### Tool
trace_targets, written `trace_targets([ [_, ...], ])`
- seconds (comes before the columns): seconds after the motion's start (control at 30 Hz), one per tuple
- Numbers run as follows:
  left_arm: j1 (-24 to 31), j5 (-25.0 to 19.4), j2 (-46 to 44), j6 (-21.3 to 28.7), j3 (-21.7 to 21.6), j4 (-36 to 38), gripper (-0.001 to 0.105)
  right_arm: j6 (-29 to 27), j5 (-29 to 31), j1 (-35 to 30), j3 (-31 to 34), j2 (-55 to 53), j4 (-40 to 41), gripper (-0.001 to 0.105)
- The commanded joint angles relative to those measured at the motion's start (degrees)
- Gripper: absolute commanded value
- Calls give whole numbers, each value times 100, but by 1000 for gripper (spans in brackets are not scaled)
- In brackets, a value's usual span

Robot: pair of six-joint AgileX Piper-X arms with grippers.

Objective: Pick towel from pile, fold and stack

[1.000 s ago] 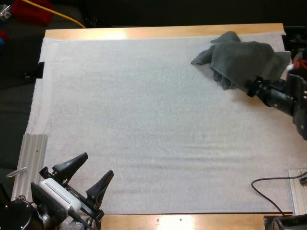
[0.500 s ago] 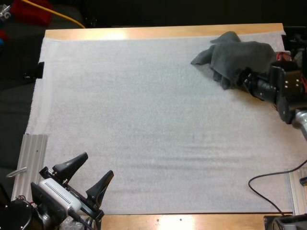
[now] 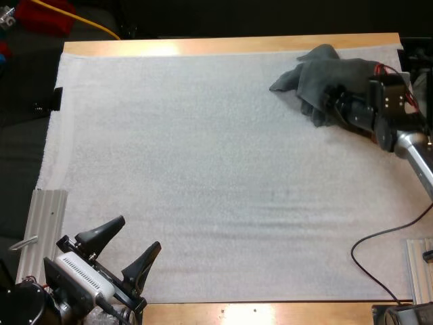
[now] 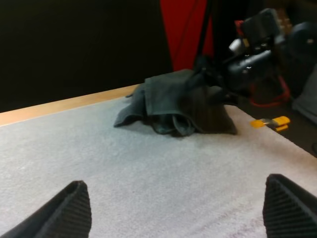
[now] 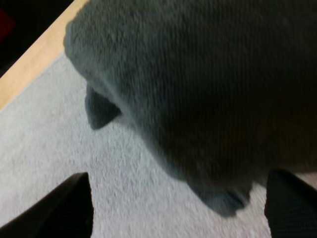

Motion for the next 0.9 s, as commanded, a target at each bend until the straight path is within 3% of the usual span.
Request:
trace_targets([
  [0.0,-8,114,11,-9,-51,-60,70,4,45,9,-147,112,-25,70],
  [0.37,-8,177,11,-9,-51,-48,70,4,170,9,-427,849,15,70],
  [0.6,-8,208,11,-9,-51,223,70,4,203,9,-443,1058,-7,46],
  [0.73,-8,208,11,-9,-51,250,70,4,218,9,-443,1082,-100,45],
  [0.87,-8,208,11,-9,-51,250,70,4,189,9,-443,1082,-108,27],
])
